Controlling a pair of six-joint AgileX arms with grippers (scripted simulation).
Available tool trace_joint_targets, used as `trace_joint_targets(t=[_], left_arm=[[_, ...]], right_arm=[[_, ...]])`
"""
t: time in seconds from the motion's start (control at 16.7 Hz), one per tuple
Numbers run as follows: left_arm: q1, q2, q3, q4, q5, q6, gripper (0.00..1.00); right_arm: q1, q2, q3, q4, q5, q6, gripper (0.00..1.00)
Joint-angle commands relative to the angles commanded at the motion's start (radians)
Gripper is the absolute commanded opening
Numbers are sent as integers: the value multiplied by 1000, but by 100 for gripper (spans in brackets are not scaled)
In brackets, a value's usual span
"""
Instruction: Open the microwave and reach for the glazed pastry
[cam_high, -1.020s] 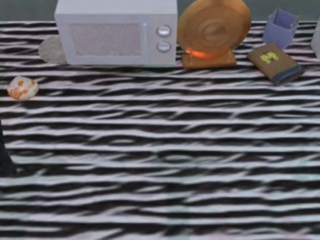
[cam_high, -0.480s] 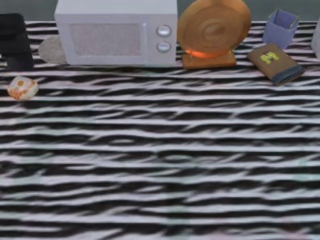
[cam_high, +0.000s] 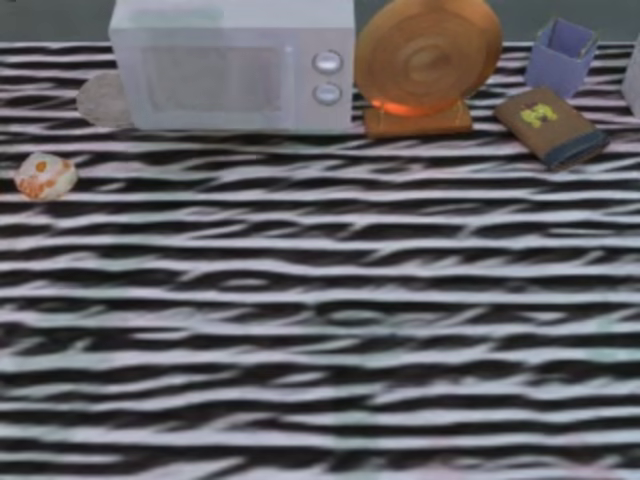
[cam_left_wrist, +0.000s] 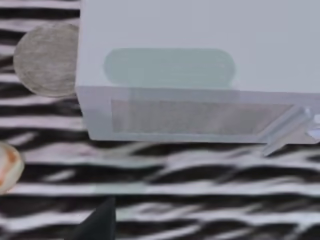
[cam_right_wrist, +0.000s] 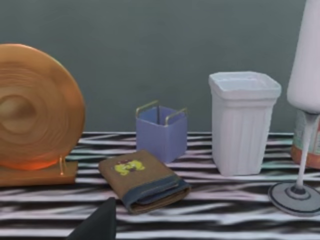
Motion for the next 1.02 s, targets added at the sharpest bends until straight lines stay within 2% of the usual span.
trace_joint_targets(t=[0.24,0.48,0.66,1.02], left_arm=[[-74,312,334,-161,-48,-80,100],[-122,523,558,-261,-83,-135,100],[-138,594,633,-291,-94,-153,100],[-133,600,633,-288,-93,-152,100]], right_arm=[[0,0,0,0,0,0,100],[0,0,0,0,0,0,100],[0,0,0,0,0,0,100],[0,0,0,0,0,0,100]])
